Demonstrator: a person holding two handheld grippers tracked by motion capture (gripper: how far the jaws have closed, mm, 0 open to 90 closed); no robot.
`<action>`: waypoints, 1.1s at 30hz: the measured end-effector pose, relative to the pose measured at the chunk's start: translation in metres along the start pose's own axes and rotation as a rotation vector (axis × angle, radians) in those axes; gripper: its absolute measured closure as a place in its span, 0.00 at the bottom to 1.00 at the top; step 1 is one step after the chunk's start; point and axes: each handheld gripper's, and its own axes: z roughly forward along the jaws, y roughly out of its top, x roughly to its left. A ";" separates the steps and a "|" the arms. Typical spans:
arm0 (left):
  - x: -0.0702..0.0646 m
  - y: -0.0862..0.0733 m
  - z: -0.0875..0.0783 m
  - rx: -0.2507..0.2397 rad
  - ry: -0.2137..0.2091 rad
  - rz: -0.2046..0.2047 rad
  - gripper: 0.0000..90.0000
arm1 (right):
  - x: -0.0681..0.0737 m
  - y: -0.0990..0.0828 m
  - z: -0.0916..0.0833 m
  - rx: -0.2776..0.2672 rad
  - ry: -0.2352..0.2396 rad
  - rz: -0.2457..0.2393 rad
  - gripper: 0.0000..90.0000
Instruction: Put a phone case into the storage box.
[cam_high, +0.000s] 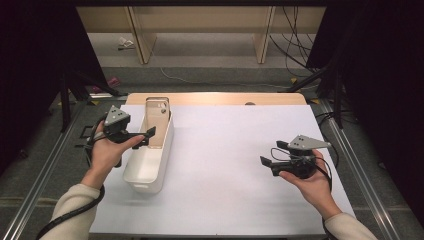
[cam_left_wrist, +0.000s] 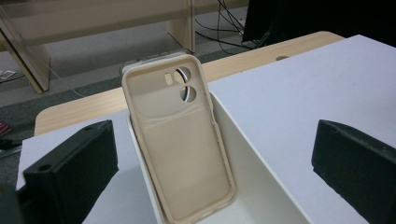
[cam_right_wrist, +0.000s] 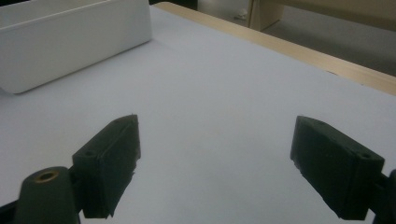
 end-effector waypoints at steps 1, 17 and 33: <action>-0.002 -0.001 -0.001 -0.003 -0.008 -0.003 0.00 | 0.000 0.000 0.000 0.000 0.000 0.001 0.19; -0.027 -0.018 -0.018 -0.061 -0.049 0.031 0.00 | 0.000 0.000 -0.001 -0.004 -0.002 0.001 0.19; -0.037 -0.034 -0.034 -0.078 -0.102 0.047 0.00 | 0.000 0.000 -0.002 -0.004 -0.001 0.001 0.18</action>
